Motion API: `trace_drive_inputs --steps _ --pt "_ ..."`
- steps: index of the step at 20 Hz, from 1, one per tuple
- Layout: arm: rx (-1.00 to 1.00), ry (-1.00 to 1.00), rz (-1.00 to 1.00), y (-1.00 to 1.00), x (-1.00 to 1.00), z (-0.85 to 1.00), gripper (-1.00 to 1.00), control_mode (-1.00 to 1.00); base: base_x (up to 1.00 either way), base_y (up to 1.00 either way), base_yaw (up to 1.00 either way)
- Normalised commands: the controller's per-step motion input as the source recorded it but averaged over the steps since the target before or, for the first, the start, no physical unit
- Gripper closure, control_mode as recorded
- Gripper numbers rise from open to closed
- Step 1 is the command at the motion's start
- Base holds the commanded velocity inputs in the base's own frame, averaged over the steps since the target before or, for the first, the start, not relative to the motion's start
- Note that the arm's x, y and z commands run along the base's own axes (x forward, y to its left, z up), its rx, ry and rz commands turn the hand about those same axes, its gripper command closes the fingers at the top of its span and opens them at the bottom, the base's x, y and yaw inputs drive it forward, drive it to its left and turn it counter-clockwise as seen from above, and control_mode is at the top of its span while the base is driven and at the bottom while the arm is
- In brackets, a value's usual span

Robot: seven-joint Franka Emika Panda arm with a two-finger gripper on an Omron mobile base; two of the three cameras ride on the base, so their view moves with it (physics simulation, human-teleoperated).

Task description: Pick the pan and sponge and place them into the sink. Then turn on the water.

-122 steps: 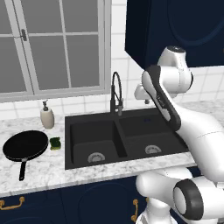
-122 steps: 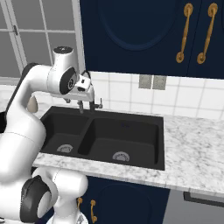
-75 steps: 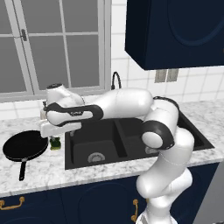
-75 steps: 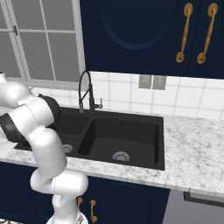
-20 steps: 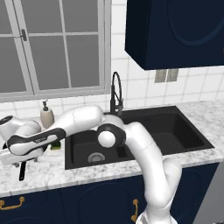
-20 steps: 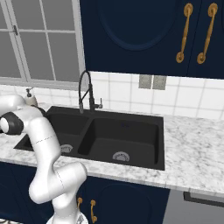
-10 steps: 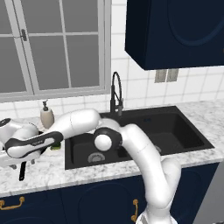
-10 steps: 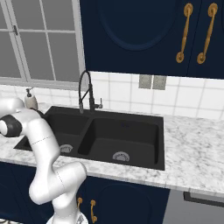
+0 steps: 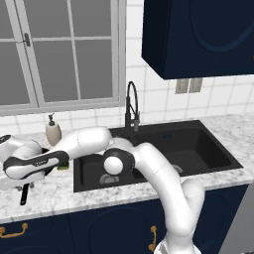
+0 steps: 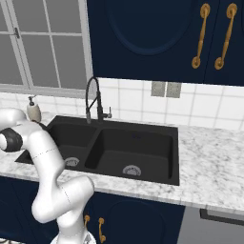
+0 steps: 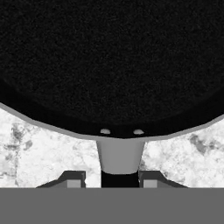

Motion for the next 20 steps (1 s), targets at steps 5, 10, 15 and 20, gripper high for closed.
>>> trace_drive_inputs --steps 5,10,15,20 --pt "0.00 0.01 0.00 -0.05 0.00 -0.02 1.00 -1.00 0.00 0.00 0.00" --pt "0.02 -0.04 0.00 -0.18 -0.07 0.05 1.00 -1.00 0.00 0.00 0.00" --pt "0.07 -0.16 -0.04 -0.40 -0.26 0.34 1.00 -1.00 0.00 0.00 0.00" --pt "0.13 -0.21 -0.05 -0.58 -0.30 0.31 1.00 -1.00 0.00 0.00 0.00"
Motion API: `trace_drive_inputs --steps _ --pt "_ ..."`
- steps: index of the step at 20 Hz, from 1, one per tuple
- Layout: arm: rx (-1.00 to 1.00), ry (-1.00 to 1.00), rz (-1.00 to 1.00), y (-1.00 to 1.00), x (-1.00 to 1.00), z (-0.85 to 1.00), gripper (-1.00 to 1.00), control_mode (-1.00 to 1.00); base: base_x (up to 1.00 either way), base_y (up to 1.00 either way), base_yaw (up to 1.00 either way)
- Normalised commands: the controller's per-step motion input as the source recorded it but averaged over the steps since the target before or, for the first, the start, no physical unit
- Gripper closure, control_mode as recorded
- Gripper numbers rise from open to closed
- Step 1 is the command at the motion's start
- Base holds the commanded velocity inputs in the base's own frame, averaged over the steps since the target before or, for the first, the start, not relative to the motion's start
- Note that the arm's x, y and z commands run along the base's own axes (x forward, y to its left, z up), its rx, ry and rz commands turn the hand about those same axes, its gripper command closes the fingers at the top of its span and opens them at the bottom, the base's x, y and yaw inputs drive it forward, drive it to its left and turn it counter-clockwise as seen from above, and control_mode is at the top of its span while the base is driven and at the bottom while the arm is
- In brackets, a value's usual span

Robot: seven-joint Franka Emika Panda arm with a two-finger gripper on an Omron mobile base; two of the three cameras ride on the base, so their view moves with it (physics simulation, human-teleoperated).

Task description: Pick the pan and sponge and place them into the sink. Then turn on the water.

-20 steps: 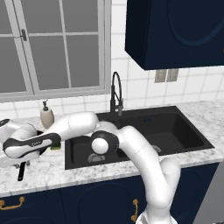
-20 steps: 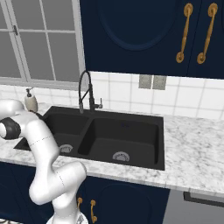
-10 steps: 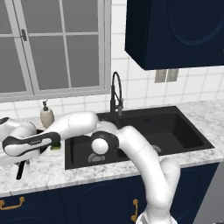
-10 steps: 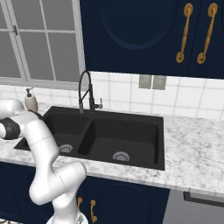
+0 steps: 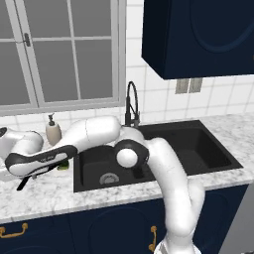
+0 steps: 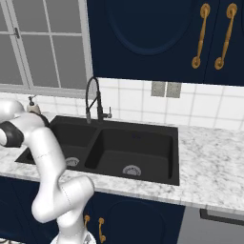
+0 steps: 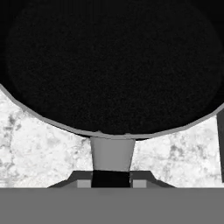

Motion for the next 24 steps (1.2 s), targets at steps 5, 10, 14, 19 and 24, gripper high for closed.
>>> trace_drive_inputs --steps 5,10,14,19,24 --pt "0.17 -0.15 -0.08 -0.79 -0.12 0.32 1.00 -1.00 0.00 0.00 0.00" --pt "0.19 -0.42 -0.02 -0.72 -0.03 0.34 1.00 -1.00 0.00 0.00 0.00" --pt "0.18 -0.27 -0.05 -0.82 -0.01 0.31 1.00 -1.00 0.00 0.00 0.00" --pt "0.14 0.00 -0.10 -0.86 -0.01 0.13 1.00 -1.00 0.00 0.00 0.00" --pt "0.08 0.11 -0.07 -0.73 0.12 0.00 1.00 -1.00 0.00 0.00 0.00"
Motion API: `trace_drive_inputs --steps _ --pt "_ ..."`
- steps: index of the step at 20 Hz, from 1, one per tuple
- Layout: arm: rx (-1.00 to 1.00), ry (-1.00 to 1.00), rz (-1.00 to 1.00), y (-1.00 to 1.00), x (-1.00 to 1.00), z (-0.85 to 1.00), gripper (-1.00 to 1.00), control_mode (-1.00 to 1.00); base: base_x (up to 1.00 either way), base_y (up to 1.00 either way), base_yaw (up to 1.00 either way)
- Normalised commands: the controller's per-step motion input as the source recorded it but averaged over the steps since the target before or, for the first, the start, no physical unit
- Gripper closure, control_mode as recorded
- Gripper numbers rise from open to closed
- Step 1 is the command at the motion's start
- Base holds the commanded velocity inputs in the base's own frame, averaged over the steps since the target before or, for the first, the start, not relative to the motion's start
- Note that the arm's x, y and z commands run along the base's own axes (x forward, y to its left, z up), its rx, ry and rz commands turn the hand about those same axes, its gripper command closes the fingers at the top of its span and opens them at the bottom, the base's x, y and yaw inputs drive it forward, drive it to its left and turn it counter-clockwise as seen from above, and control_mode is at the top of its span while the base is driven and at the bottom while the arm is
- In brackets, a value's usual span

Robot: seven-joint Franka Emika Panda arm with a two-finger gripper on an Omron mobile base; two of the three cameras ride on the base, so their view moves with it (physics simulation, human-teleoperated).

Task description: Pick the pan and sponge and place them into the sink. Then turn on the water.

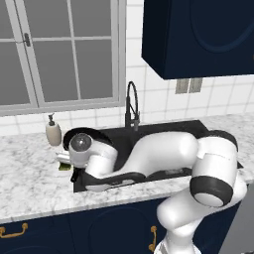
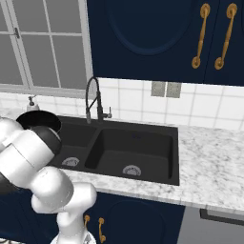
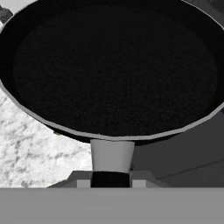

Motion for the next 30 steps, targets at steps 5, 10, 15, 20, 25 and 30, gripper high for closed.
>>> trace_drive_inputs --steps 5,10,15,20,25,30 --pt "0.01 0.15 -0.03 -0.57 0.33 0.00 1.00 -1.00 0.00 0.00 0.00" --pt "0.01 0.17 0.00 -0.41 0.56 0.00 1.00 -1.00 0.00 0.00 0.00" --pt "-0.01 0.24 0.00 -0.31 0.54 0.00 1.00 -1.00 0.00 0.00 0.00" --pt "-0.08 0.16 0.00 -0.01 0.47 -0.15 1.00 -1.00 0.00 0.00 0.00" --pt "-0.07 0.12 0.00 -0.02 0.41 -0.24 1.00 -1.00 0.00 0.00 0.00" --pt "-0.02 0.03 0.00 -0.01 0.32 -0.37 1.00 -1.00 0.00 0.00 0.00"
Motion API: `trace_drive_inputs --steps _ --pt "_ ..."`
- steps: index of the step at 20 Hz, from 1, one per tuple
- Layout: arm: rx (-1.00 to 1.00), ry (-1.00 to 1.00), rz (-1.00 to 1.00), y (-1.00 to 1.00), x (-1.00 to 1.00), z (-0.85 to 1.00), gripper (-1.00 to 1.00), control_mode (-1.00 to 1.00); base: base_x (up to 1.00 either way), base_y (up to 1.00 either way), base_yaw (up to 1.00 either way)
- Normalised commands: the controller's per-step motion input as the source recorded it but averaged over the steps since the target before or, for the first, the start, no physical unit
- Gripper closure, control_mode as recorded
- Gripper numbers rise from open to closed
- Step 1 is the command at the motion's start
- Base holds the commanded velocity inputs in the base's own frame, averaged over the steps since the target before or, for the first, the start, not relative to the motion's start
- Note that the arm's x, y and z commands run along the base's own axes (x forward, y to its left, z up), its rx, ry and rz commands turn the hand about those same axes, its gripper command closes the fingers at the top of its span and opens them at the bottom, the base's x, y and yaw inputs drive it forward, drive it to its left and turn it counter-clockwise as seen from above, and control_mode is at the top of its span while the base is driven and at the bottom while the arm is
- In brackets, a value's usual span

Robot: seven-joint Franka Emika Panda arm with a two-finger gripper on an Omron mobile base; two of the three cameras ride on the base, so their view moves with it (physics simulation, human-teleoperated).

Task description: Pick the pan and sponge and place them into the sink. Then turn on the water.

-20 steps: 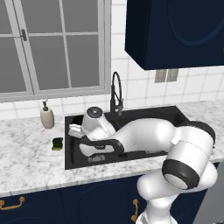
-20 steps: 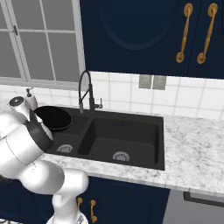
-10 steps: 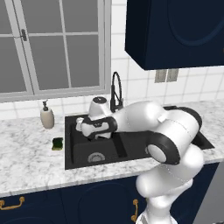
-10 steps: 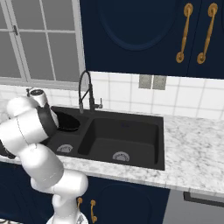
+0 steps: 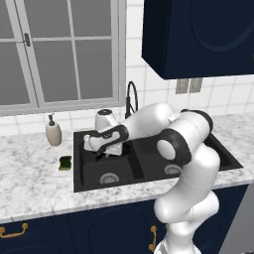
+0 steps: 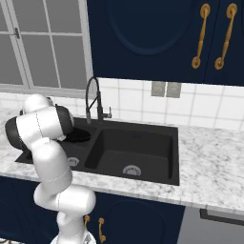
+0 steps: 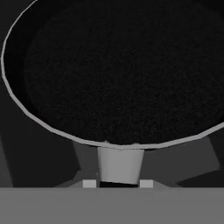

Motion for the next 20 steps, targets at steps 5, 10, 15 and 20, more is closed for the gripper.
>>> trace_drive_inputs --steps 5,10,15,20 --pt "0.00 0.00 0.00 0.00 0.23 -0.43 1.00 -1.00 0.00 0.00 0.00" --pt "0.00 0.00 0.00 0.00 0.06 -0.32 1.00 -1.00 0.00 0.00 0.00" --pt "0.00 0.00 0.00 0.00 0.00 -0.22 1.00 -1.00 0.00 0.00 0.00" --pt "0.00 0.00 0.00 0.00 0.00 -0.23 1.00 -1.00 0.00 0.00 0.00"
